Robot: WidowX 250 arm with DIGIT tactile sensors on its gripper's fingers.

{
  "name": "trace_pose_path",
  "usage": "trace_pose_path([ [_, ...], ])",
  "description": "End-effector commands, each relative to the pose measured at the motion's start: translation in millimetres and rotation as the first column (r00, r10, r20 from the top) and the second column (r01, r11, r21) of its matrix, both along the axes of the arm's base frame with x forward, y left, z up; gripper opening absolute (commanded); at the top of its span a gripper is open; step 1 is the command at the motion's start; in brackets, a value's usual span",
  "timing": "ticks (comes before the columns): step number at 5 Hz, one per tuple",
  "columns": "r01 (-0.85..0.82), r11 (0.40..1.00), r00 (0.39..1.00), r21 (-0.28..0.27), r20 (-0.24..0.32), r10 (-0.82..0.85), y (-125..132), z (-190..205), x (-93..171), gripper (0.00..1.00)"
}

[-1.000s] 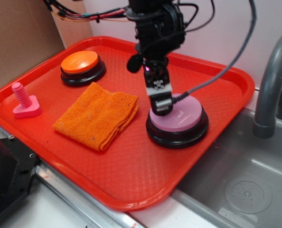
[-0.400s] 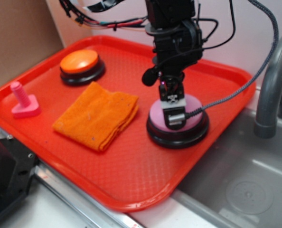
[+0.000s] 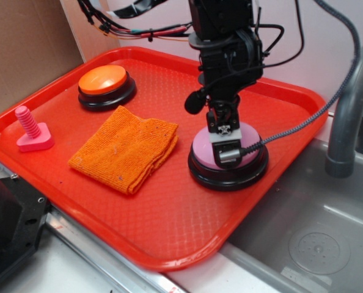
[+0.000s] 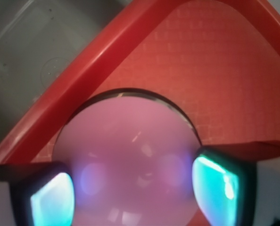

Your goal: Push the pink button.

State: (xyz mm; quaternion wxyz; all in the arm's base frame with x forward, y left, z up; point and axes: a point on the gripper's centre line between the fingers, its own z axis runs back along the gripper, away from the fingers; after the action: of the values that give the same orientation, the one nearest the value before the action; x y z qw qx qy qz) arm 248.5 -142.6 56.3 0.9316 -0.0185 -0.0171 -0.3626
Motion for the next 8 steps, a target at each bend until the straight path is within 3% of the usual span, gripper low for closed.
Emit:
trace_pose_path([
  [1, -0.013, 1.0, 0.999, 0.005, 0.033, 0.013, -7.2, 35.2, -0.4, 1.0],
  [2, -0.027, 1.0, 0.999, -0.01, 0.033, 0.027, -4.9, 50.2, -5.5, 1.0],
  [4, -0.06, 0.997, 0.994, -0.053, 0.086, 0.064, 5.7, 83.2, -16.3, 1.0],
  [8, -0.151, 0.987, 0.98, -0.057, 0.123, 0.157, 13.3, 121.9, -37.4, 1.0],
])
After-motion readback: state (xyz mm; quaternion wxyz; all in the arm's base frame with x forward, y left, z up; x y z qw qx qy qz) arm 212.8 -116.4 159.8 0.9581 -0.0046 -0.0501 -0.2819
